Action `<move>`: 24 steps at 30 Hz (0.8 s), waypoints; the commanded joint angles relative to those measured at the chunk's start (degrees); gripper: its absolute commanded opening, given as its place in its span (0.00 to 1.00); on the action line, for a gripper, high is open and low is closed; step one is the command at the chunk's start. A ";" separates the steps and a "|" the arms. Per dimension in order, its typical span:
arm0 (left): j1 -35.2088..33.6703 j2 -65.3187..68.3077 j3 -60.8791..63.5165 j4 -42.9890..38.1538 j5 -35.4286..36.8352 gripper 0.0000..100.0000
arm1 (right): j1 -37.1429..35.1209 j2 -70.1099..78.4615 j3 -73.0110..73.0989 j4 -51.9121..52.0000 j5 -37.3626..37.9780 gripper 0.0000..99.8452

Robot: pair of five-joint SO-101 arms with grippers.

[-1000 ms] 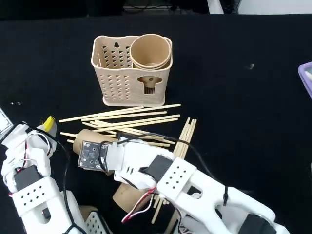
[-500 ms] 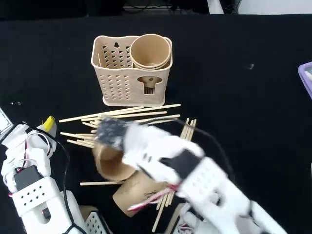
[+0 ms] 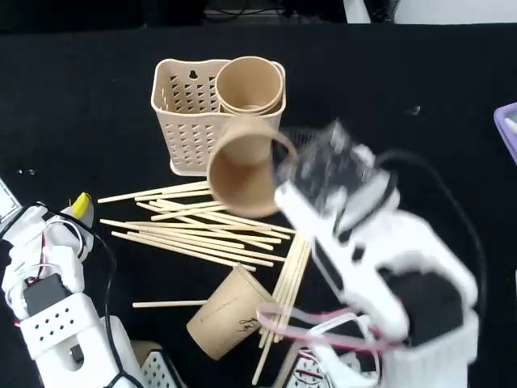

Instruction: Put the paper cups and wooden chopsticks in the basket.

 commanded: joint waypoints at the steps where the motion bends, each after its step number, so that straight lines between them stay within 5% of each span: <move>1: -0.04 -0.79 -3.65 -1.05 0.62 0.31 | 3.60 11.91 -14.29 -3.87 -4.40 0.01; 13: 4.26 -0.88 -2.59 -1.05 0.18 0.31 | 5.89 49.54 -54.81 10.20 -10.90 0.01; 24: 4.26 -0.88 -2.68 -0.97 0.18 0.31 | 5.98 67.03 -78.29 24.70 -10.81 0.01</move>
